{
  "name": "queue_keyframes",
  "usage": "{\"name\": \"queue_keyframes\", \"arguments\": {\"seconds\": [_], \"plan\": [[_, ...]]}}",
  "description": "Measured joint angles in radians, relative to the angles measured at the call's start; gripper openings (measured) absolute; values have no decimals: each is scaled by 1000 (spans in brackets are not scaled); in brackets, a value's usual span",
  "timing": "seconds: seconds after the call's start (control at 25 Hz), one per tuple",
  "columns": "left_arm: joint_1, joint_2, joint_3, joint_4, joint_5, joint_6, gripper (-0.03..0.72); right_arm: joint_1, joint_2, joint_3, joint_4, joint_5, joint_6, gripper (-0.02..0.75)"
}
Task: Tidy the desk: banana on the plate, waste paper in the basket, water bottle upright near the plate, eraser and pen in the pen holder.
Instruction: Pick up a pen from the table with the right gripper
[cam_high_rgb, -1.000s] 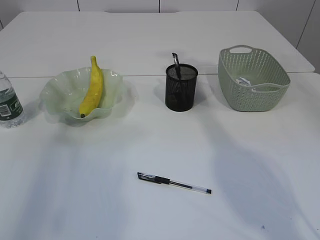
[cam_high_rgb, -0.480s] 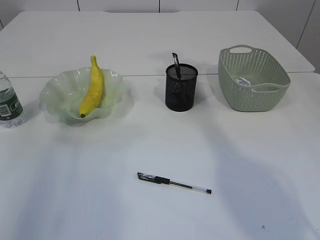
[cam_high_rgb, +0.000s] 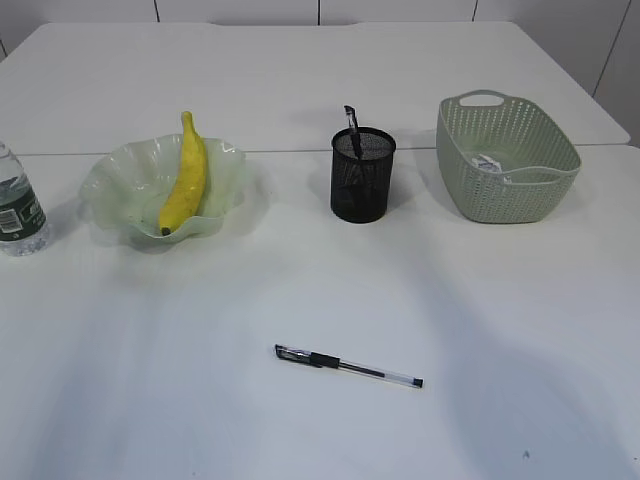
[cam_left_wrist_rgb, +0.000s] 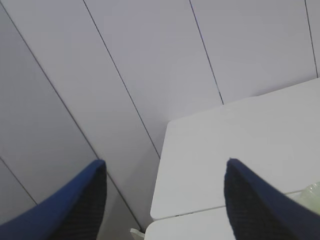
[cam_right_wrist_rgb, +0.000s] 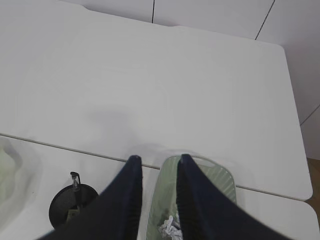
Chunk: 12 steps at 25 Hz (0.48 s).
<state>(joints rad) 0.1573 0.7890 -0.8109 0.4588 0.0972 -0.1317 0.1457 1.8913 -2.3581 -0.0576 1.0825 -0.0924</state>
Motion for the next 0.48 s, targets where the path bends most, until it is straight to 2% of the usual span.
{"name": "queue_keyframes", "arguments": {"seconds": [0.48], "plan": [[0, 0, 0, 1, -33, 0, 521, 0, -238, 254, 2, -35, -2, 183]]}}
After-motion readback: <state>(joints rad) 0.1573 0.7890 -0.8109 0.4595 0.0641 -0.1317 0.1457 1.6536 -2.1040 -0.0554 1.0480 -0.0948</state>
